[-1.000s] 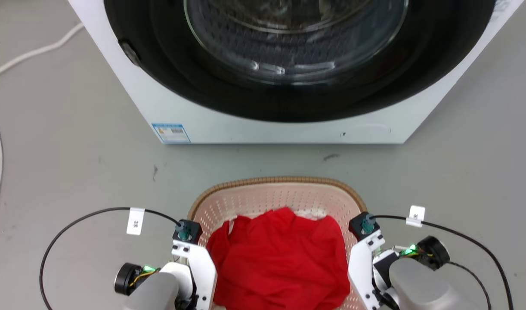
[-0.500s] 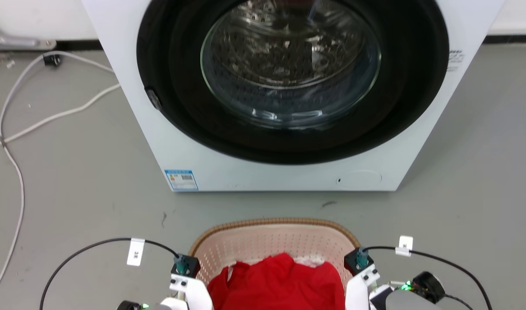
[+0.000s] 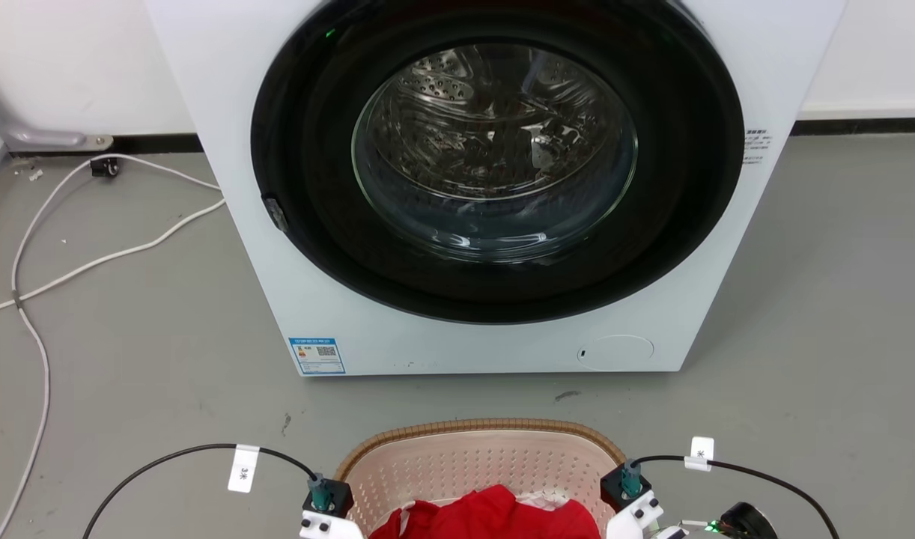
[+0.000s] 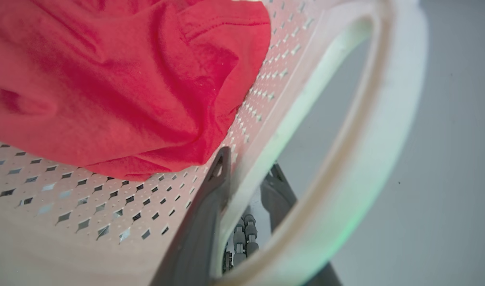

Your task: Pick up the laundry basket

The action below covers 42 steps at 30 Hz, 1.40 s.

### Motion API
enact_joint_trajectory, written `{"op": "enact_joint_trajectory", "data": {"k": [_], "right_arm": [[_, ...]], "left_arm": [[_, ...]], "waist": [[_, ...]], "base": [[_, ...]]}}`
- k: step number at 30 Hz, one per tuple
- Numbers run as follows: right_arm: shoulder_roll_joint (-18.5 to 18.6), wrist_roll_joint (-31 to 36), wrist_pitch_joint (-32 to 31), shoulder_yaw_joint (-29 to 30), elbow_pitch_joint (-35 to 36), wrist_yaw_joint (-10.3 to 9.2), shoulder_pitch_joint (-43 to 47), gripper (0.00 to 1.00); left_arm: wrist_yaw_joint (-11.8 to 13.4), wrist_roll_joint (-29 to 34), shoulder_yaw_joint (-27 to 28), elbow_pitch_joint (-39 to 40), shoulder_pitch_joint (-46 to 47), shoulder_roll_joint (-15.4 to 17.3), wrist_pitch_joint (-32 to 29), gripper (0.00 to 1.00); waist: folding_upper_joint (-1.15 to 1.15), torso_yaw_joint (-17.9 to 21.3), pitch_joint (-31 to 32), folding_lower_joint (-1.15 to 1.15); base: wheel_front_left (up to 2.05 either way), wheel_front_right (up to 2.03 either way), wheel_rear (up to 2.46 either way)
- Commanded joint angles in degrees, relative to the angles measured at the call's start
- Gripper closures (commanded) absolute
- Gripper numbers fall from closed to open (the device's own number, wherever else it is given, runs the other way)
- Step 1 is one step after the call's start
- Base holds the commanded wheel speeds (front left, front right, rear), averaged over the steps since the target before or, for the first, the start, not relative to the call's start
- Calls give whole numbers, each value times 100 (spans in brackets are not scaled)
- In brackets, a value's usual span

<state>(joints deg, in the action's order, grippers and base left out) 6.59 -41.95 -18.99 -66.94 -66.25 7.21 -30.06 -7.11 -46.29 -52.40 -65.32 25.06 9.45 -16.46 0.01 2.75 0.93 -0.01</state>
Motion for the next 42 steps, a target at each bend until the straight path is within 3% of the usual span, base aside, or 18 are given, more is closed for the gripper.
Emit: {"op": "enact_joint_trajectory", "data": {"k": [1, 16, 42], "right_arm": [[-49, -37, 24, -99, 98, 50, 43, 100], [-12, -471, 53, -530, 78, 50, 46, 100], [-65, -618, 130, -658, 4, 50, -21, 100]], "left_arm": [[-55, -14, -102, 59, -20, -55, 19, 100], [-58, -450, -570, -55, -30, -45, 158, 100], [-58, -965, -1158, -174, 136, -9, 368, 100]], "waist": [[-1, -3, 35, 1], [-1, -21, 176, 1], [-1, -38, 154, 1]], "base": [[0, 0, 0], [0, 0, 0], [0, 0, 0]]}}
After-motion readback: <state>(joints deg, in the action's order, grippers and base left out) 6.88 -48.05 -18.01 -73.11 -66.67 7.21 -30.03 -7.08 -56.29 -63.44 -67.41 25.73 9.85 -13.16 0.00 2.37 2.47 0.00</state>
